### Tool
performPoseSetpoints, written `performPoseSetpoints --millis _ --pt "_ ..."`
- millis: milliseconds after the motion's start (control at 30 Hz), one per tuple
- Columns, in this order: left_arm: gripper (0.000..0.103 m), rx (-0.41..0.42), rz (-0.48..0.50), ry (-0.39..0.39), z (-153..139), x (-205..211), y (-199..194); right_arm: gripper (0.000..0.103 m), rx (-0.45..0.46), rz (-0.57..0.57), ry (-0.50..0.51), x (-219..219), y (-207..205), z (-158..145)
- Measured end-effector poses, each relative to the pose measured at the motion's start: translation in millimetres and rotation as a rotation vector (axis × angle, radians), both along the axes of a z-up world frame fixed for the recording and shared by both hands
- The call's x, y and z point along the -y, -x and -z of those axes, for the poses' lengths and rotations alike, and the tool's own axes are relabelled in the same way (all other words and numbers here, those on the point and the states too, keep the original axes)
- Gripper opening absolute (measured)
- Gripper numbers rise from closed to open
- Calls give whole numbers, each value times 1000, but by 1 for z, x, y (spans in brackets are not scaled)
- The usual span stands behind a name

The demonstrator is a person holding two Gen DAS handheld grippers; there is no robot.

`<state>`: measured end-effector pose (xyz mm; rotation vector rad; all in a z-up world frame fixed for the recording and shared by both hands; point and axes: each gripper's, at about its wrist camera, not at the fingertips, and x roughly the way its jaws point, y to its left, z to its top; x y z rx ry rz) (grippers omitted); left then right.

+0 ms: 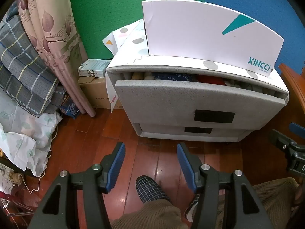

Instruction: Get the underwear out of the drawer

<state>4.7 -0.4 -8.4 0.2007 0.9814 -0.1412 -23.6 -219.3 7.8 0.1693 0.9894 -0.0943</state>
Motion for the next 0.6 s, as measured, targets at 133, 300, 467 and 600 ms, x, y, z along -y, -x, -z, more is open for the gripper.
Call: performPoseSetpoints --millis 133,300,467,600 --pt "58 0 1 1 0 -1 0 102 0 5 -7 3 4 0" --pt "58 0 2 2 0 -1 0 102 0 7 -14 2 0 0" --pt "58 0 1 2 0 -1 0 102 8 1 -9 2 1 0" --pt "58 -1 1 1 -1 -1 0 102 8 5 -25 4 2 1"
